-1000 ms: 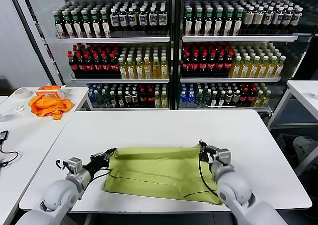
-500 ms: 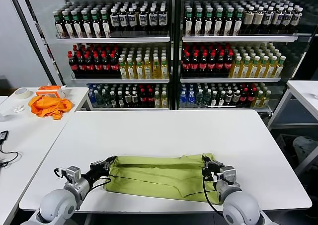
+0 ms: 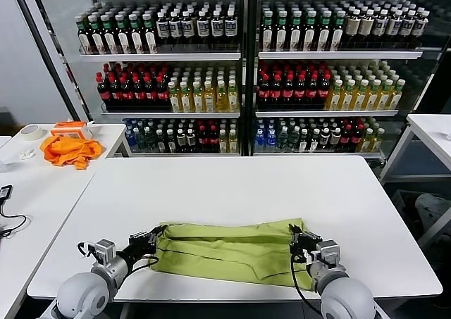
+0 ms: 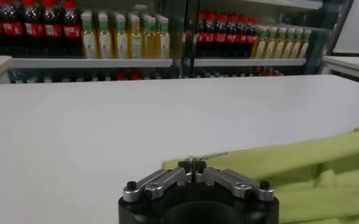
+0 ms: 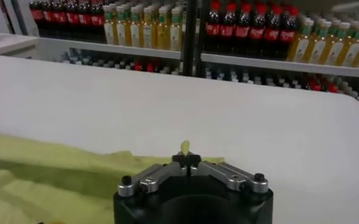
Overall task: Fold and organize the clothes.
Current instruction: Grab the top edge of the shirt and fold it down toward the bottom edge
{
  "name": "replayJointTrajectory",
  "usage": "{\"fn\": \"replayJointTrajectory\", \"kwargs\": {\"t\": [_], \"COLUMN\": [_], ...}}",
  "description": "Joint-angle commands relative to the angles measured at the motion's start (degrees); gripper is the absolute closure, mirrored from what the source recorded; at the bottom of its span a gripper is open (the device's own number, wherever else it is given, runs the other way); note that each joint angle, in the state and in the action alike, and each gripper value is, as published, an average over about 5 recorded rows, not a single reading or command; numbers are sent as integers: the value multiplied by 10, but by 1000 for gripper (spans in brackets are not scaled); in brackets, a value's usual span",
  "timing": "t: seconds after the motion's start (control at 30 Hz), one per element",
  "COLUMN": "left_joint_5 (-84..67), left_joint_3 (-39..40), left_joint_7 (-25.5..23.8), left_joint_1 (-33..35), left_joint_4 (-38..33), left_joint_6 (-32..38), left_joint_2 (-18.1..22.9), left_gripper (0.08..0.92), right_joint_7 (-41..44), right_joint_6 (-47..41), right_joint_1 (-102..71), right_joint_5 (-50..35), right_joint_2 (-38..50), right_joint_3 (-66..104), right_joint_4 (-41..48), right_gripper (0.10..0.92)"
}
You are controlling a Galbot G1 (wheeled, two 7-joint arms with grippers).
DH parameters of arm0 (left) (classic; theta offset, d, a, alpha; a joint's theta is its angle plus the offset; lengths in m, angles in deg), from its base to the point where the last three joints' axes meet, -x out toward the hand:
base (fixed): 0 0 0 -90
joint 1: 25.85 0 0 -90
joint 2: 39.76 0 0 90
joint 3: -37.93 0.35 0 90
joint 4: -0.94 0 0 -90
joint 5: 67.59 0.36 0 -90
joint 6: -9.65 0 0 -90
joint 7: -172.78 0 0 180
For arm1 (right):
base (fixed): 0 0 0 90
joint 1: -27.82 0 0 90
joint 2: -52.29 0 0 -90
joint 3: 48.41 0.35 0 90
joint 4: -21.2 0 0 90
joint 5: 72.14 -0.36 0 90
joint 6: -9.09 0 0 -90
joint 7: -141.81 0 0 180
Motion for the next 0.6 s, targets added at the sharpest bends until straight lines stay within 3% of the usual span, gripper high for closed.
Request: {"fn": "replayJointTrajectory", "kwargs": {"t": [0.03, 0.3, 0.6], "left_joint_5": [7, 12, -30], "left_joint_3": [4, -18, -20], "left_joint_7": [2, 27, 125], "left_joint_1": [-2, 8, 12], "left_joint_4": [8, -12, -56], "left_joint_6": [1, -37, -19], "left_joint_2": [3, 12, 25], "left_gripper": [918, 873, 620], "right_joint_7": [3, 17, 9], "right_joint_6": [-1, -9, -5], "right_joint_1": [-23, -44, -69], "right_joint_5": [5, 42, 69], "right_joint_2": [2, 1, -1], "right_joint_3": [-1, 1, 25], "right_joint_4": [-10, -11, -54], "right_gripper": [920, 893, 647]}}
